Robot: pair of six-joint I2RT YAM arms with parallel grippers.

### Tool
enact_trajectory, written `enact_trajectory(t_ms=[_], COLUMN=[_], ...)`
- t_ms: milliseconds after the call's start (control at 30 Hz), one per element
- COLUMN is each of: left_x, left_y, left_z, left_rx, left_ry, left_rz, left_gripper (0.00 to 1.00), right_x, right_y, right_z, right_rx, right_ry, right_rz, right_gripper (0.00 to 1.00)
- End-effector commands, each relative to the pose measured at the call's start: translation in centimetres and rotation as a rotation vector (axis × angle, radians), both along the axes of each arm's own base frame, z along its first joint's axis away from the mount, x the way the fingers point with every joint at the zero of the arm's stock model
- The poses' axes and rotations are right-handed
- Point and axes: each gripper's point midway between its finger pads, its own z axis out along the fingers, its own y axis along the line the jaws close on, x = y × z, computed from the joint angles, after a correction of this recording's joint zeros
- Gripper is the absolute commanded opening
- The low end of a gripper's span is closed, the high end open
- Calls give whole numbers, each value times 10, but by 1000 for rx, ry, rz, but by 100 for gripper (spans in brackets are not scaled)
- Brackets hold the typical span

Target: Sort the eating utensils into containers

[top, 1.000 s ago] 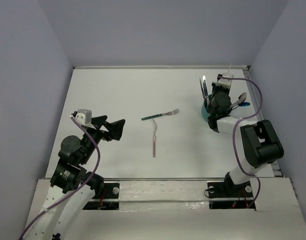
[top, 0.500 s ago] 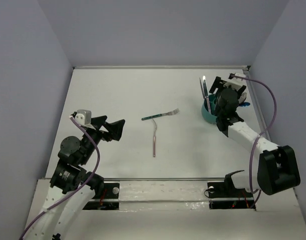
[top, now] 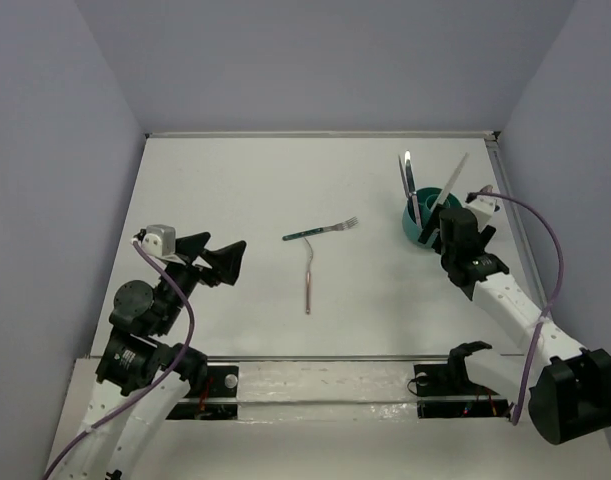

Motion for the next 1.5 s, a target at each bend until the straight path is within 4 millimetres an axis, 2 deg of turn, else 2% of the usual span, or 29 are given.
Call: enact_trajectory(t_ms=[0,267,533,667,767,933,1100,1300,1467], left_x=[-6,-9,-10,-9,-8,-7,-7,-8,-8], left_y=[3,2,0,0,-1,-3,-2,-1,-1], left_z=[22,23,23,22,21,20,18,20,20], left_rx=[-21,-25,-25,-23,-21,-18,-17,-18,-19], left_ry=[-69,-78,-76,-72,-68,-63,-58,-62,-64], left_rz=[0,-10,-21,-21,-23,-29,-23,-23,-21], left_gripper=[99,99,99,99,99,99,99,99,99], right_x=[-16,5,27,27,22,8,16,27,28], right_y=[-10,-32,-42,-44,-42,-49,-45,-54,-74], right_z=[-15,-25,-25,-28,-16,4,1,-6,-13], right_rx=[39,97,108,131,139,105,133,112,107], right_ry=[70,116,93,91,47,-12,-1,27,29], right_rz=[-30,-70,-73,-80,-65,-83,-76,-115,-180], right_gripper=[95,95,92,89,87,87,88,89,88])
